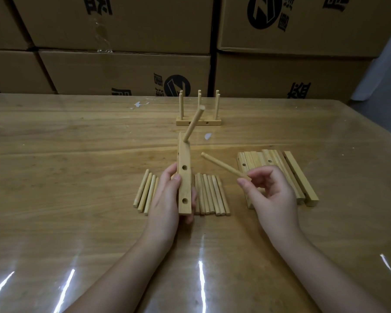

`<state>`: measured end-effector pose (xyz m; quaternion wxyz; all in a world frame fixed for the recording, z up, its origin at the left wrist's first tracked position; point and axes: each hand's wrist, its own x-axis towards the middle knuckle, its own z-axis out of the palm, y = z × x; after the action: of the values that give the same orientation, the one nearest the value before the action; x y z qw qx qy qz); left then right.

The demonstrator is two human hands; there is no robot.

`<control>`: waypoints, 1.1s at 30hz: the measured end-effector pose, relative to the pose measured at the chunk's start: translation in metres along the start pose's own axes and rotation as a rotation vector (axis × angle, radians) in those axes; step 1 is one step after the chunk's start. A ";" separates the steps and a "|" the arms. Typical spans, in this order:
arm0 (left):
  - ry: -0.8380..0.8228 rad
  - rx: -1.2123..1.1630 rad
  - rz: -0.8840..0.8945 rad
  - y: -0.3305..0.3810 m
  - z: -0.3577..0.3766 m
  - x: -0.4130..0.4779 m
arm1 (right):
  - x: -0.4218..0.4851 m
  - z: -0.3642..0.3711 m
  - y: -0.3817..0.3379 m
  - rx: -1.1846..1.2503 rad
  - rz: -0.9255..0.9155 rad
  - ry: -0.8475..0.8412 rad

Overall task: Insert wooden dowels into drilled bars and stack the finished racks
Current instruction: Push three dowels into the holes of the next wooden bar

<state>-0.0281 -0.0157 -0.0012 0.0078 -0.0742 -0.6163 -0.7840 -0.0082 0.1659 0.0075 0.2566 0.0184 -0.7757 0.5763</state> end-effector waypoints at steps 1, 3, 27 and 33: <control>0.005 0.005 0.007 0.001 0.001 0.000 | -0.001 0.000 -0.001 -0.001 -0.003 -0.009; 0.001 0.022 0.020 0.002 0.002 -0.001 | -0.002 0.001 -0.002 -0.004 -0.017 -0.025; -0.015 0.112 0.036 0.002 0.001 -0.005 | -0.002 0.003 -0.006 -0.049 -0.182 -0.214; -0.021 0.194 0.040 0.003 0.003 -0.009 | -0.001 0.003 -0.004 -0.116 -0.253 -0.203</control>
<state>-0.0182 -0.0141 0.0016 0.0244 -0.0936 -0.6878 -0.7195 -0.0075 0.1620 0.0098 0.2481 0.1593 -0.8212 0.4886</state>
